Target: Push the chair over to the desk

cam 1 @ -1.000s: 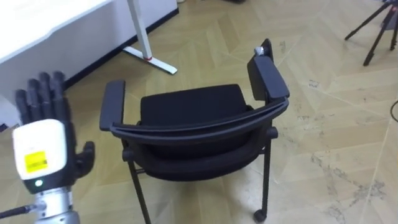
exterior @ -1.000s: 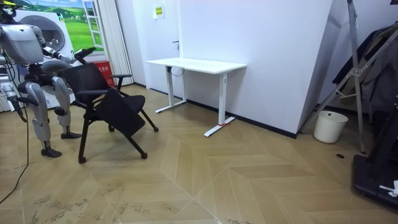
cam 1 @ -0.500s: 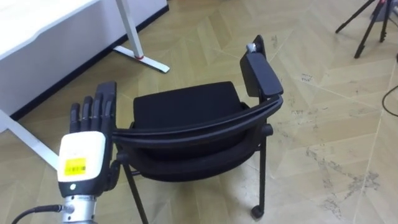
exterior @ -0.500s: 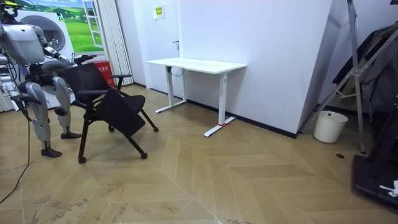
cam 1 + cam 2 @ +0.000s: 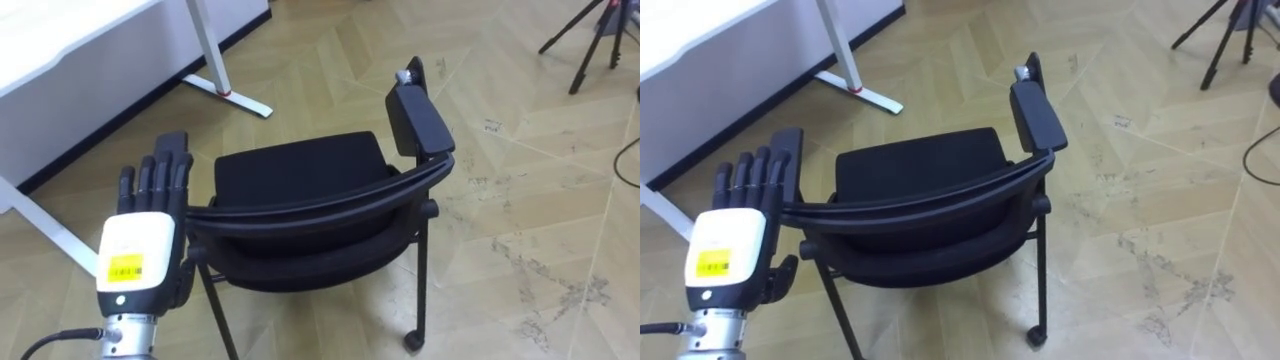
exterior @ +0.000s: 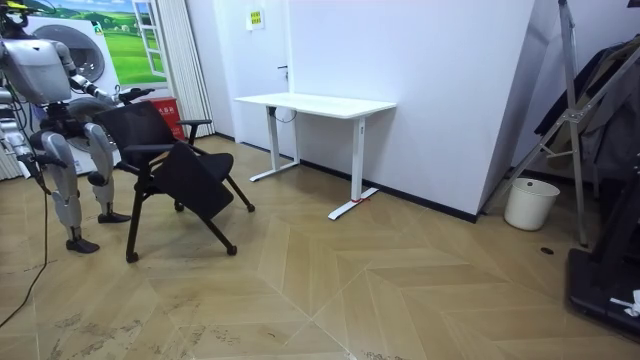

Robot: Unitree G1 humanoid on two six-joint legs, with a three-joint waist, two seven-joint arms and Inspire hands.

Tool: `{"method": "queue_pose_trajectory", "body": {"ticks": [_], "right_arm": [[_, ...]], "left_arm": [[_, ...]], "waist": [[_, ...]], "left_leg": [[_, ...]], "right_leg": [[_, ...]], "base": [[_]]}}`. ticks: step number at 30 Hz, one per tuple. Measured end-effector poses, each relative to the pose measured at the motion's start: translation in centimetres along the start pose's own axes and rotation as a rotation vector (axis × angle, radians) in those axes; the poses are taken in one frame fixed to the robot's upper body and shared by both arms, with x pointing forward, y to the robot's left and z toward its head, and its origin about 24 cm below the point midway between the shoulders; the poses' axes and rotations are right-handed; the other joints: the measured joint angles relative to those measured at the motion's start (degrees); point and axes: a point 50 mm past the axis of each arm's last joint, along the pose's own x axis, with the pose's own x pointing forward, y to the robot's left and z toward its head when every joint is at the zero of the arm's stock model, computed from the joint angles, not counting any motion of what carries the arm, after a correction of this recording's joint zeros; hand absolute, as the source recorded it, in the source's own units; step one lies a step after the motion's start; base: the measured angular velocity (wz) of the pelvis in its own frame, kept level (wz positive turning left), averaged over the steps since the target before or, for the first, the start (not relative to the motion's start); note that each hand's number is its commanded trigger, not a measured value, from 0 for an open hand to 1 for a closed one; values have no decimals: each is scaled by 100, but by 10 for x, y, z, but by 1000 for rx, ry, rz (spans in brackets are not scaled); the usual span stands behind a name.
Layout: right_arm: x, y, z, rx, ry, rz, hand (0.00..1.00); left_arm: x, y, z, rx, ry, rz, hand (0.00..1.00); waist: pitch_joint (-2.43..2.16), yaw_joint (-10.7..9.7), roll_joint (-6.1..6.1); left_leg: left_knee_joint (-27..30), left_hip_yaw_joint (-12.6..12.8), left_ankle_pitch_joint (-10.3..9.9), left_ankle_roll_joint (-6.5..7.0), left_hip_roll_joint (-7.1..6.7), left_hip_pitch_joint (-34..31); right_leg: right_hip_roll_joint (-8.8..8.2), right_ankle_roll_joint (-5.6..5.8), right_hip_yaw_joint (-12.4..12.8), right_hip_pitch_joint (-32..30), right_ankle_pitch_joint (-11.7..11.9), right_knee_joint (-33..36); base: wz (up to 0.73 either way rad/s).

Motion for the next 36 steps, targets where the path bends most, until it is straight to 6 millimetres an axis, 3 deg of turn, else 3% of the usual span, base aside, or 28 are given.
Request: {"method": "queue_pose_trajectory", "body": {"ticks": [6,9,17,19,29,32,33,36], "right_arm": [[1,2,5,-7,-18,-1,0],[1,1,5,-6,-17,-2,0],[-1,-4,-4,5,17,-24,0],[0,-4,-4,8,17,-22,0],[0,-3,-5,11,40,-13,0],[0,-4,-6,48,46,-23,0],[0,-4,-7,53,48,-29,0],[-1,-6,-6,56,47,-33,0]], "left_arm": [[8,-2,-1,2,-16,-1,0],[9,-2,0,6,-35,-6,0],[3,-13,4,11,-45,-77,0],[9,-13,6,11,-54,-73,0],[20,-15,15,17,-89,-91,0],[26,-15,20,27,-106,-92,0],[27,-16,22,28,-109,-93,0],[24,-19,21,28,-99,-113,0]], "waist": [[48,-44,27],[39,-59,37],[23,-339,16],[26,-455,3],[-8,-612,-41],[-4,-620,18],[-30,-625,64],[-15,-648,114]], "left_leg": [[-1,111,0,0,-2,-17],[0,169,0,0,-1,-41],[0,310,0,0,0,-3],[-3,311,0,0,0,-1],[-15,414,0,0,4,93],[-58,434,-1,2,7,90],[-99,445,0,3,8,89],[-100,496,1,4,8,123]], "right_leg": [[3,0,85,-115,0,70],[9,3,160,-193,2,92],[16,6,268,-210,6,101],[16,7,267,-210,7,112],[37,11,407,-211,40,160],[46,14,413,-231,62,152],[52,14,417,-260,69,153],[61,12,485,-270,74,176]], "base": [[-11],[-10],[-7],[0],[-5],[0],[-5],[-11]]}}
